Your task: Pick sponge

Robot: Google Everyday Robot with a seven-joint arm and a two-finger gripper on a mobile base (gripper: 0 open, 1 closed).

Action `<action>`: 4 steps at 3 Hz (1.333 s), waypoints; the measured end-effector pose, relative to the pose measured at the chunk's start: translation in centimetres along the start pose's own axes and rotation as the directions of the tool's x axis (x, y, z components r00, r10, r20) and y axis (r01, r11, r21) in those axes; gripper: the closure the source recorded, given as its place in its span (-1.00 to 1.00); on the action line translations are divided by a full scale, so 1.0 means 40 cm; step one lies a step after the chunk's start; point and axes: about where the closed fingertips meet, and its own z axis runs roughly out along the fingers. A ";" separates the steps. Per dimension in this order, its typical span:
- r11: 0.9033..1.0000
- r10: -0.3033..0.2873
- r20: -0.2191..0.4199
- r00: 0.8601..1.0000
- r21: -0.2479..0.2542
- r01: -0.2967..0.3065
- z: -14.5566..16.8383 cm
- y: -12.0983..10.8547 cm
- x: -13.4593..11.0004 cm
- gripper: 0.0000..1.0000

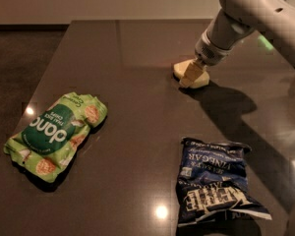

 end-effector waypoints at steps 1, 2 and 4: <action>1.000 -0.030 0.020 0.999 -0.005 0.030 -0.044 0.013 -0.041 0.87; 0.997 -0.071 0.051 0.996 -0.001 0.071 -0.104 0.031 -0.090 1.00; 0.981 -0.193 0.160 0.968 0.021 0.192 -0.345 0.081 -0.244 1.00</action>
Offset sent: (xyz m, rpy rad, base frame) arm -0.0094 0.0357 0.0934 0.0357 -0.0947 0.1137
